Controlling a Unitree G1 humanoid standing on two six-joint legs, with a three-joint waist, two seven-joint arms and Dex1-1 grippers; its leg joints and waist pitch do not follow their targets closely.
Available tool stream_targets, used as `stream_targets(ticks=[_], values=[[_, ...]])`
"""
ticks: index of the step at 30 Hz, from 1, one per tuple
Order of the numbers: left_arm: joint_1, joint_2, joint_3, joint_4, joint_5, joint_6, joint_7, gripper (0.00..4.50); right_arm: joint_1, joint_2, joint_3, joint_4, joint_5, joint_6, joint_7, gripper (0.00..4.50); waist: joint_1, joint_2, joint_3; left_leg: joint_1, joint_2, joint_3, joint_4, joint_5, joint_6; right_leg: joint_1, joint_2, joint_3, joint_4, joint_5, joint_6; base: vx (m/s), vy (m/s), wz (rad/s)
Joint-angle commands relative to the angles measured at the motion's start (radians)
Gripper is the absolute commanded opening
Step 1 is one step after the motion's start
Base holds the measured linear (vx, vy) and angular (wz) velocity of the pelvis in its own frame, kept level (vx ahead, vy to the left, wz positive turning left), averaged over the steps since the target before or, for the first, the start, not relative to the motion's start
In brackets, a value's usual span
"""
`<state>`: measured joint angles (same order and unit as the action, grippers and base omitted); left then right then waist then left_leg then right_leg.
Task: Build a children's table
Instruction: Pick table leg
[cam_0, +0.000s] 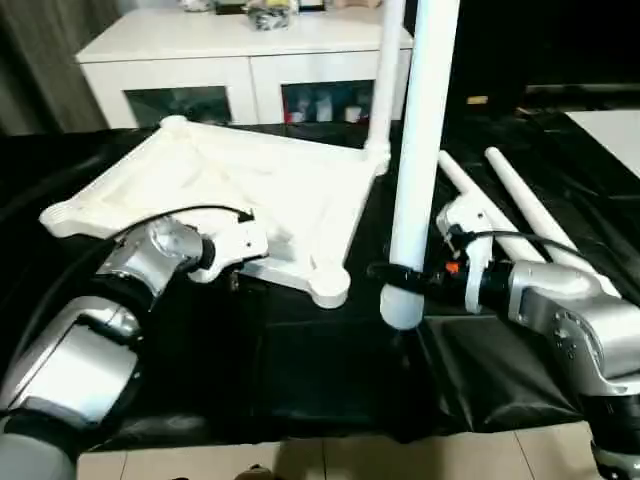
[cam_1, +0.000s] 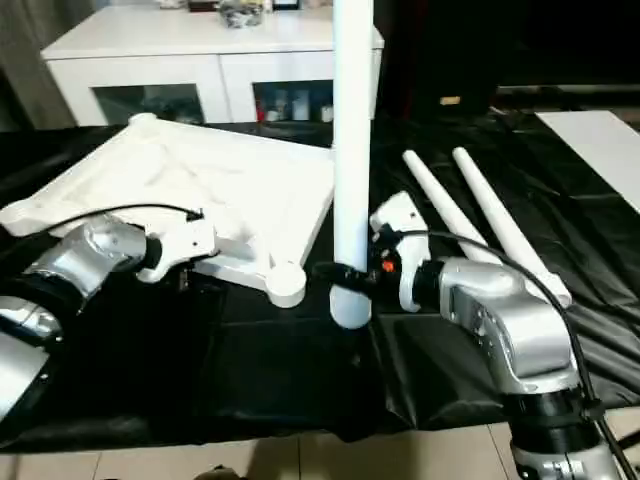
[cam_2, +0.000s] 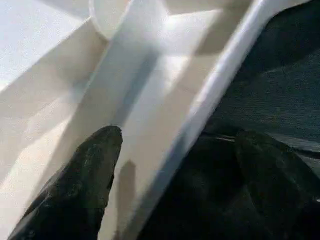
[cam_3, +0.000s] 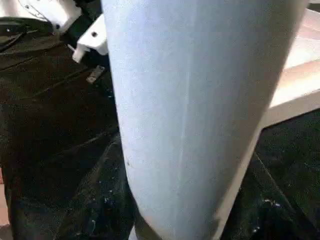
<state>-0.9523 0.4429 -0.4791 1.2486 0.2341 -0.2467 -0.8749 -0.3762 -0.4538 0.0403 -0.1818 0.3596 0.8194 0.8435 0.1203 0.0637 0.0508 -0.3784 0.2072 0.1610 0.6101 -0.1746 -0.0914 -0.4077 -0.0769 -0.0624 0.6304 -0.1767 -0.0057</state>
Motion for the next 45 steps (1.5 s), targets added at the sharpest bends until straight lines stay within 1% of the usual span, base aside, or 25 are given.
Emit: stream_targets(ticks=[1,2,3,4,5,7,8,10,18,20,21,23,26,27,29,30,31,33,34,35,36,40,41,44,45], values=[[-0.018,-0.009,-0.008,0.021,0.035,-0.004,0.062,4.09,0.005,-0.003,-0.011,-0.038,0.016,0.016,-0.017,1.84,-0.005,0.012,-0.08,0.014,0.006,-0.006,-0.067,-0.222,-0.03,0.065,-0.051,0.039,-0.078,-0.151,-0.192,0.0,0.0,0.0],[-0.018,-0.012,-0.01,0.027,0.041,-0.001,0.064,4.09,0.008,-0.003,-0.01,-0.043,0.02,0.02,-0.019,1.84,-0.008,0.011,-0.08,0.015,0.005,-0.005,-0.066,-0.226,-0.028,0.064,-0.049,0.038,-0.081,-0.152,-0.193,0.0,0.0,0.0],[-0.018,-0.018,-0.009,0.036,0.047,0.0,0.066,4.09,0.012,-0.005,-0.008,-0.05,0.022,0.025,-0.023,1.84,-0.01,0.02,-0.079,0.016,0.005,-0.006,-0.066,-0.233,-0.026,0.064,-0.052,0.038,-0.082,-0.163,-0.197,0.0,0.0,0.0],[-0.02,-0.022,-0.011,0.045,0.054,-0.003,0.07,4.09,0.014,-0.006,-0.007,-0.056,0.025,0.029,-0.027,1.84,-0.015,0.015,-0.077,0.015,0.003,-0.005,-0.067,-0.24,-0.022,0.065,-0.049,0.037,-0.088,-0.175,-0.195,0.0,0.0,0.0],[-0.024,-0.025,-0.014,0.055,0.063,0.001,0.069,4.09,0.016,-0.007,-0.006,-0.06,0.028,0.033,-0.03,1.84,-0.018,0.019,-0.074,0.017,0.003,-0.005,-0.07,-0.259,-0.02,0.065,-0.049,0.036,-0.092,-0.202,-0.192,0.0,0.0,0.0],[-0.027,-0.029,-0.019,0.065,0.072,0.008,0.062,4.09,0.019,-0.01,-0.007,-0.067,0.031,0.037,-0.032,1.84,-0.022,0.017,-0.073,0.02,0.0,-0.005,-0.07,-0.274,-0.017,0.068,-0.051,0.035,-0.097,-0.272,-0.176,0.0,0.0,0.0],[-0.032,-0.034,-0.018,0.075,0.075,0.024,0.032,3.9,0.023,-0.015,-0.011,-0.074,0.035,0.042,-0.032,1.84,-0.023,0.028,-0.074,0.021,0.0,-0.006,-0.069,-0.273,-0.017,0.067,-0.052,0.036,-0.097,-0.288,-0.171,0.0,0.0,0.0],[-0.036,-0.038,-0.014,0.081,0.076,0.039,0.012,3.79,0.026,-0.019,-0.014,-0.077,0.037,0.045,-0.032,1.84,-0.028,0.023,-0.073,0.02,-0.002,-0.005,-0.069,-0.265,-0.012,0.067,-0.051,0.036,-0.105,-0.317,-0.157,0.0,0.0,0.0],[-0.067,-0.047,0.001,0.099,0.08,0.14,-0.172,3.13,0.028,-0.038,-0.008,-0.066,0.04,0.035,-0.024,1.84,-0.037,0.025,-0.075,0.016,-0.001,-0.005,-0.069,-0.234,0.006,0.067,-0.052,0.034,-0.104,-0.298,-0.171,0.0,0.0,0.0],[-0.077,-0.048,0.007,0.1,0.076,0.173,-0.234,2.95,0.018,-0.04,0.003,-0.052,0.042,0.025,-0.022,1.84,-0.034,0.014,-0.076,0.013,0.001,-0.004,-0.07,-0.211,0.016,0.069,-0.054,0.034,-0.1,-0.268,-0.186,0.0,0.0,0.0],[-0.079,-0.048,0.009,0.1,0.075,0.177,-0.245,2.91,0.014,-0.04,0.005,-0.048,0.041,0.022,-0.021,1.84,-0.032,0.018,-0.077,0.014,0.002,-0.005,-0.069,-0.206,0.016,0.069,-0.055,0.035,-0.098,-0.261,-0.189,0.0,0.0,0.0],[-0.079,-0.055,0.034,0.094,0.045,0.198,-0.276,2.77,0.004,-0.038,0.014,-0.034,0.039,0.013,-0.014,1.84,-0.031,0.006,-0.077,0.012,0.002,-0.004,-0.07,-0.192,0.024,0.07,-0.056,0.034,-0.096,-0.239,-0.198,0.0,0.0,0.0],[-0.073,-0.074,0.084,0.079,-0.007,0.25,-0.316,2.55,-0.011,-0.033,0.026,-0.015,0.038,0.006,-0.007,1.84,-0.024,0.008,-0.079,0.013,0.005,-0.001,-0.067,-0.171,0.037,0.067,-0.059,0.035,-0.09,-0.207,-0.228,0.0,0.0,0.0],[-0.068,-0.076,0.09,0.072,-0.012,0.256,-0.322,2.42,-0.013,-0.031,0.03,-0.01,0.038,0.004,-0.005,1.84,-0.024,-0.004,-0.078,0.012,0.006,0.0,-0.068,-0.165,0.041,0.068,-0.059,0.035,-0.091,-0.2,-0.229,0.0,0.0,0.0],[-0.062,-0.078,0.094,0.067,-0.015,0.262,-0.327,2.25,-0.015,-0.029,0.033,-0.006,0.038,0.001,-0.004,1.84,-0.022,0.004,-0.079,0.011,0.008,-0.001,-0.069,-0.152,0.047,0.068,-0.06,0.035,-0.088,-0.179,-0.23,0.0,0.0,0.0],[-0.044,-0.078,0.101,0.055,-0.023,0.275,-0.338,2.17,-0.02,-0.023,0.04,0.002,0.038,-0.003,0.0,1.84,-0.021,-0.015,-0.079,0.009,0.007,0.0,-0.07,-0.139,0.053,0.072,-0.06,0.035,-0.083,-0.161,-0.23,0.0,0.0,0.0],[-0.031,-0.079,0.112,0.043,-0.032,0.293,-0.347,2.03,-0.024,-0.02,0.045,0.008,0.037,-0.007,0.001,1.84,-0.018,-0.005,-0.079,0.009,0.008,0.0,-0.069,-0.129,0.057,0.069,-0.062,0.035,-0.083,-0.156,-0.23,0.0,0.0,0.0],[-0.012,-0.078,0.126,0.025,-0.04,0.317,-0.356,1.82,-0.034,-0.016,0.053,0.024,0.035,-0.018,0.002,1.84,-0.021,-0.006,-0.079,0.009,0.009,0.0,-0.071,-0.13,0.058,0.068,-0.062,0.035,-0.083,-0.148,-0.236,0.0,0.0,0.0],[0.0,-0.07,0.121,0.015,-0.029,0.315,-0.34,1.82,-0.041,-0.011,0.057,0.036,0.033,-0.025,0.002,1.84,-0.021,-0.014,-0.08,0.011,0.011,0.001,-0.072,-0.137,0.058,0.068,-0.063,0.035,-0.082,-0.144,-0.239,0.0,0.0,0.0],[0.016,-0.058,0.113,0.003,-0.017,0.315,-0.323,1.72,-0.049,-0.005,0.062,0.048,0.029,-0.034,0.002,1.84,-0.019,-0.01,-0.08,0.012,0.013,0.0,-0.073,-0.139,0.055,0.067,-0.064,0.036,-0.081,-0.141,-0.238,0.0,0.0,0.0],[0.046,-0.036,0.101,-0.022,-0.001,0.32,-0.301,1.67,-0.06,0.004,0.071,0.067,0.023,-0.048,0.004,1.84,-0.02,-0.017,-0.078,0.012,0.014,0.0,-0.076,-0.148,0.051,0.067,-0.064,0.036,-0.082,-0.144,-0.236,0.0,0.0,0.0],[0.086,-0.013,0.092,-0.055,0.014,0.327,-0.284,1.46,-0.068,0.014,0.079,0.084,0.021,-0.061,0.006,1.84,-0.024,-0.016,-0.073,0.013,0.012,0.002,-0.079,-0.178,0.037,0.065,-0.064,0.037,-0.087,-0.19,-0.221,0.0,0.0,0.0],[0.107,-0.001,0.081,-0.072,0.026,0.32,-0.281,1.41,-0.07,0.018,0.083,0.09,0.019,-0.066,0.007,1.84,-0.022,-0.023,-0.072,0.011,0.013,0.0,-0.082,-0.181,0.033,0.069,-0.067,0.038,-0.086,-0.211,-0.21,0.0,0.0,0.0],[0.159,0.035,0.053,-0.125,0.061,0.309,-0.264,1.26,-0.079,0.026,0.095,0.112,0.014,-0.083,0.011,1.84,-0.027,-0.025,-0.067,0.009,0.01,-0.003,-0.091,-0.213,0.011,0.067,-0.069,0.038,-0.099,-0.35,-0.145,0.0,0.0,0.0],[0.173,0.048,0.046,-0.147,0.077,0.309,-0.248,1.21,-0.082,0.029,0.099,0.123,0.012,-0.091,0.013,1.84,-0.027,-0.03,-0.066,0.01,0.011,-0.003,-0.093,-0.222,0.008,0.065,-0.068,0.038,-0.101,-0.362,-0.139,0.0,0.0,0.0]])
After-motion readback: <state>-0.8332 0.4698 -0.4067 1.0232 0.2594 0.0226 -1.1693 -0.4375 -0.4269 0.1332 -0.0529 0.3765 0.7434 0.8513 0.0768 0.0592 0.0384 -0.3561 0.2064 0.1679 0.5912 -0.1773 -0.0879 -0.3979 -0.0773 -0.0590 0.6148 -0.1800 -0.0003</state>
